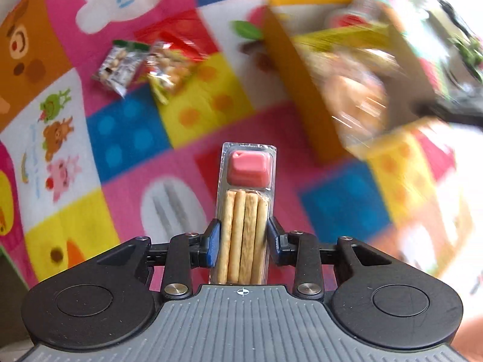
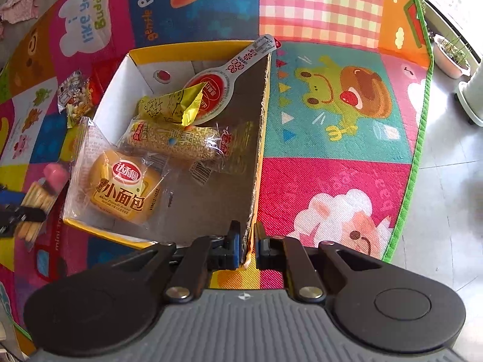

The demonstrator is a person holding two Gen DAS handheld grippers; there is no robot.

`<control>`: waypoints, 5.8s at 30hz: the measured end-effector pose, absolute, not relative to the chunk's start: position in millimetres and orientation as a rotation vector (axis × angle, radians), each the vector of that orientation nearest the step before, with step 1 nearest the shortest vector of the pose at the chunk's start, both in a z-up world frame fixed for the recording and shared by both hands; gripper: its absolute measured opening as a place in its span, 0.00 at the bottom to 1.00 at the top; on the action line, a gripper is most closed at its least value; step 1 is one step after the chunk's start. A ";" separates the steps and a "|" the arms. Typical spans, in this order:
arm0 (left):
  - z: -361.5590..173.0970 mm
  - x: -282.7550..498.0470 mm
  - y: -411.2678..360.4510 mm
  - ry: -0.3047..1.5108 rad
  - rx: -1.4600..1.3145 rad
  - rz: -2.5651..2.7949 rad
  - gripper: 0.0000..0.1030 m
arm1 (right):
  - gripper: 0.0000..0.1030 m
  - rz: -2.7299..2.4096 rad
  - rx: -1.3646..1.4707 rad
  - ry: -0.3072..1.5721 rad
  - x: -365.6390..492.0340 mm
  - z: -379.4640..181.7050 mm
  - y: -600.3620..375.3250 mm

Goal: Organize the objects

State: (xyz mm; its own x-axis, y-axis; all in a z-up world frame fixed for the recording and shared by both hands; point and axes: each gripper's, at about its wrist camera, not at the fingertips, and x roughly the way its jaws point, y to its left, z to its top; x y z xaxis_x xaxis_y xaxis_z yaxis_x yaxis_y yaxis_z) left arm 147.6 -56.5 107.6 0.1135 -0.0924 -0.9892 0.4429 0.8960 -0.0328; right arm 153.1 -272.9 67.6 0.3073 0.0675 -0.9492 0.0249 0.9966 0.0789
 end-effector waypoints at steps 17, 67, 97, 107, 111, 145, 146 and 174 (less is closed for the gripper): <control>218.6 103.7 -90.5 1.436 0.163 -0.480 0.35 | 0.10 0.075 0.189 1.222 151.3 82.1 -289.4; 126.6 187.0 -48.5 1.516 -0.132 -0.042 0.35 | 0.11 0.039 0.302 1.231 149.2 68.5 -295.8; 110.9 192.9 -184.0 1.160 0.290 -0.753 0.34 | 0.12 0.093 0.386 1.160 144.4 66.2 -312.4; 94.4 216.1 -190.9 1.255 0.227 -0.778 0.34 | 0.14 0.132 0.385 1.144 146.8 64.7 -310.7; 138.5 246.2 -165.8 1.183 -0.008 -0.721 0.32 | 0.14 0.140 0.397 1.141 147.0 64.1 -312.9; 118.2 298.2 -268.6 1.078 0.444 -0.771 0.30 | 0.17 0.152 0.419 1.136 146.2 57.5 -315.3; 116.6 294.6 -261.4 1.098 0.435 -0.771 0.29 | 0.17 0.152 0.418 1.137 146.3 57.5 -315.1; 142.9 284.0 -130.7 1.152 -0.154 -0.557 0.29 | 0.17 0.140 0.346 1.167 152.8 53.2 -299.0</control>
State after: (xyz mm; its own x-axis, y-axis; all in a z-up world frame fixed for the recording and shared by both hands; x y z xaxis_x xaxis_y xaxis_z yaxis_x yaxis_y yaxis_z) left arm 284.0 -130.7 142.9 0.2890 -0.4920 -0.8212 0.3379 0.8550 -0.3934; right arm 152.9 -299.0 53.2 0.3915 0.2852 -0.8749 0.0707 0.9386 0.3376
